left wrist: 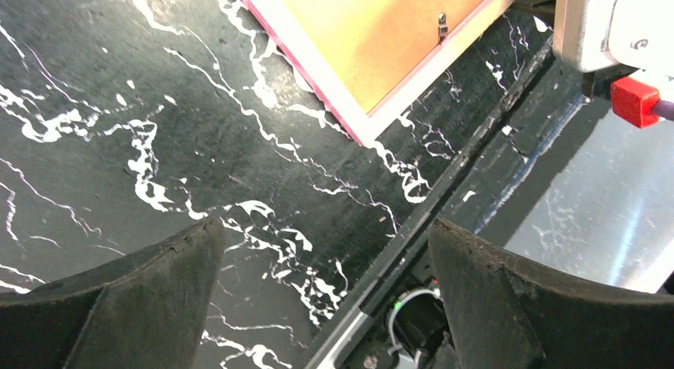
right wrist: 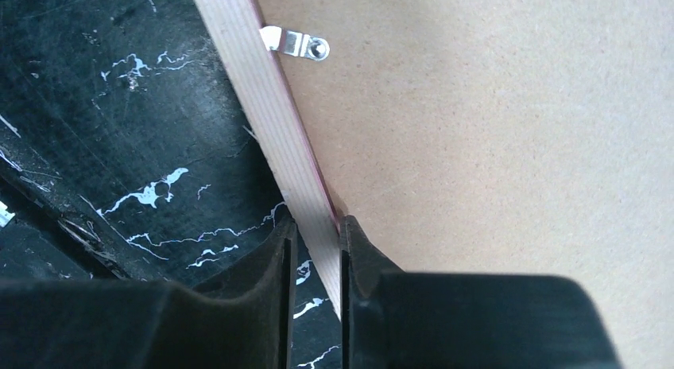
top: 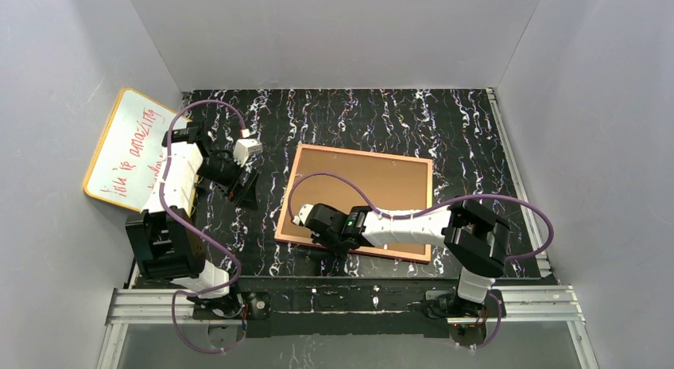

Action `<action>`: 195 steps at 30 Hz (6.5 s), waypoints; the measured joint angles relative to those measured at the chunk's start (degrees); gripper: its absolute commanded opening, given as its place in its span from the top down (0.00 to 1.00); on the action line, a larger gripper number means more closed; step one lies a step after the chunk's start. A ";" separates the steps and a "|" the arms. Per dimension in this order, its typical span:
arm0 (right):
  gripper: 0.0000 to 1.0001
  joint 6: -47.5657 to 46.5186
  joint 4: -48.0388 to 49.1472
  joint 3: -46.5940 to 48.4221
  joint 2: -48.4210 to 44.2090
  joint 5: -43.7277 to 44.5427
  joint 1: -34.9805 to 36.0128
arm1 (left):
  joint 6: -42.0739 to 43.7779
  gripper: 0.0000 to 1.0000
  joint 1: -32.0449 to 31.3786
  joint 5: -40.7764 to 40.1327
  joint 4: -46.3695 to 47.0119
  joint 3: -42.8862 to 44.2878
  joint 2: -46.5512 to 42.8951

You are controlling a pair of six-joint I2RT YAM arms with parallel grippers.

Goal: Put the photo into the frame
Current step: Turn over the photo frame at the center of the board.

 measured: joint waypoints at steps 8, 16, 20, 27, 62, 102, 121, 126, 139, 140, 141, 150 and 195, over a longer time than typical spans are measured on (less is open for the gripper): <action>0.61 -1.66 0.35 0.00 0.02 -0.15 0.26 | 5.97 0.02 -0.02 5.05 3.87 -5.77 -9.94; 0.71 -1.84 0.46 -0.02 0.15 -0.13 0.26 | 10.69 0.02 -0.04 7.26 2.12 -5.75 -6.73; 0.88 -2.62 0.63 -0.02 0.26 -0.24 0.28 | 13.68 0.02 -0.04 7.54 1.70 -6.05 -6.51; 0.99 -3.56 0.09 0.63 0.31 -0.26 0.26 | 22.77 0.02 -0.04 7.28 5.09 -16.28 -13.94; 0.99 2.16 -9.55 25.97 -3.48 -18.14 -7.63 | 67.65 0.36 -15.28 11.28 38.38 -33.24 -34.88; 0.01 -11.13 -25.09 27.93 -17.51 -1.20 -5.01 | 44.00 0.88 -18.95 4.02 33.59 -16.17 -26.71; 0.33 -20.98 -21.59 23.98 -14.32 11.21 -3.58 | 42.91 0.89 -18.95 4.00 34.36 -16.15 -26.84; 0.37 -22.18 -19.39 22.53 -14.32 11.82 -3.56 | 42.25 0.89 -18.97 4.00 34.73 -16.15 -26.84; 0.86 -27.21 -17.75 20.20 -12.07 13.88 -3.15 | 39.85 0.13 -18.75 3.58 37.24 -16.15 -27.34; 0.86 -27.06 -17.94 20.50 -12.02 13.86 -3.17 | 39.12 0.02 -18.67 3.54 38.07 -16.15 -27.69; 0.86 -26.86 -18.27 21.03 -11.93 13.79 -3.19 | 37.46 0.02 -18.58 3.50 39.12 -16.15 -28.04; 0.87 -18.99 -23.80 35.26 -9.29 13.16 -4.31 | 7.39 0.02 -17.77 -1.75 55.36 -9.33 -26.49; 0.81 40.02 11.30 -14.21 -27.04 -41.11 -55.69 | -26.49 0.02 -10.43 -13.46 28.83 8.57 -2.12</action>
